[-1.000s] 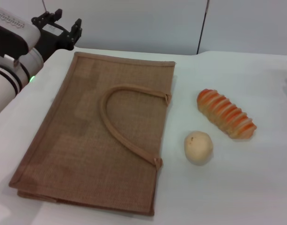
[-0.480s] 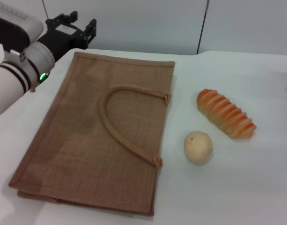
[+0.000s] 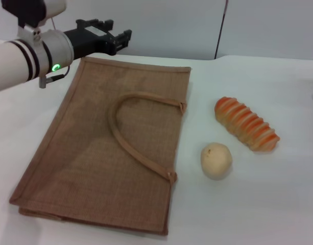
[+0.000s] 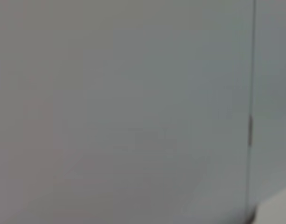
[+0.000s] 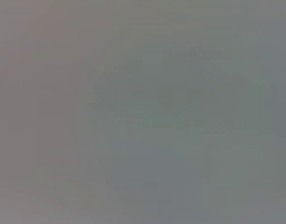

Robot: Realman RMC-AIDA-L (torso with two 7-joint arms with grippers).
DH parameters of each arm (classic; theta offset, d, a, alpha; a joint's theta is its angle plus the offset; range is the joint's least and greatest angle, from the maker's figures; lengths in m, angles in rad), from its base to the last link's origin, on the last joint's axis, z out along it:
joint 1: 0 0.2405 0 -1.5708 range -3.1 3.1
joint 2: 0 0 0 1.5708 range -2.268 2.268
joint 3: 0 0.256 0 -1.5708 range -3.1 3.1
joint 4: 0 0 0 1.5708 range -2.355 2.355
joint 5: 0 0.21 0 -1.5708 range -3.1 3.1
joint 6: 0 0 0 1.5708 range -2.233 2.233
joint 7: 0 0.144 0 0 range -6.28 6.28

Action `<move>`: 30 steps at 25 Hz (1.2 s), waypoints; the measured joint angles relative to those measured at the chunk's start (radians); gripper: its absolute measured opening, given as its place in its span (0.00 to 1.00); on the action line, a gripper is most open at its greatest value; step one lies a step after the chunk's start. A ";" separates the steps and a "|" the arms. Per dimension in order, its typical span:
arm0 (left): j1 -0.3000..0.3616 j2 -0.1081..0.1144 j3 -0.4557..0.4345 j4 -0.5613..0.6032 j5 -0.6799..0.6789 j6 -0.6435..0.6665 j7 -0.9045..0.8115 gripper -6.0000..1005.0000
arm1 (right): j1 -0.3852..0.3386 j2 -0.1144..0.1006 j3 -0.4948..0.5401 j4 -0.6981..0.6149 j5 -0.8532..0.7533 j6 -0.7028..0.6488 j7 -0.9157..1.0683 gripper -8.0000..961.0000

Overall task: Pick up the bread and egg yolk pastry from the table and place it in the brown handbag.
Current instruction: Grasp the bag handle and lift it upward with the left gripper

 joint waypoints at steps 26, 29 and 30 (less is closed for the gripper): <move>-0.219 0.029 -0.489 0.110 1.114 -0.756 -0.815 0.45 | 0.027 0.002 0.002 0.005 -0.002 0.000 0.002 0.85; -0.259 0.029 -0.488 0.054 1.192 -0.770 -0.817 0.45 | 0.033 0.002 0.002 0.007 -0.001 0.000 0.002 0.85; -0.273 0.029 -0.488 0.037 1.218 -0.770 -0.817 0.45 | 0.034 0.002 0.002 0.008 -0.001 0.000 0.002 0.85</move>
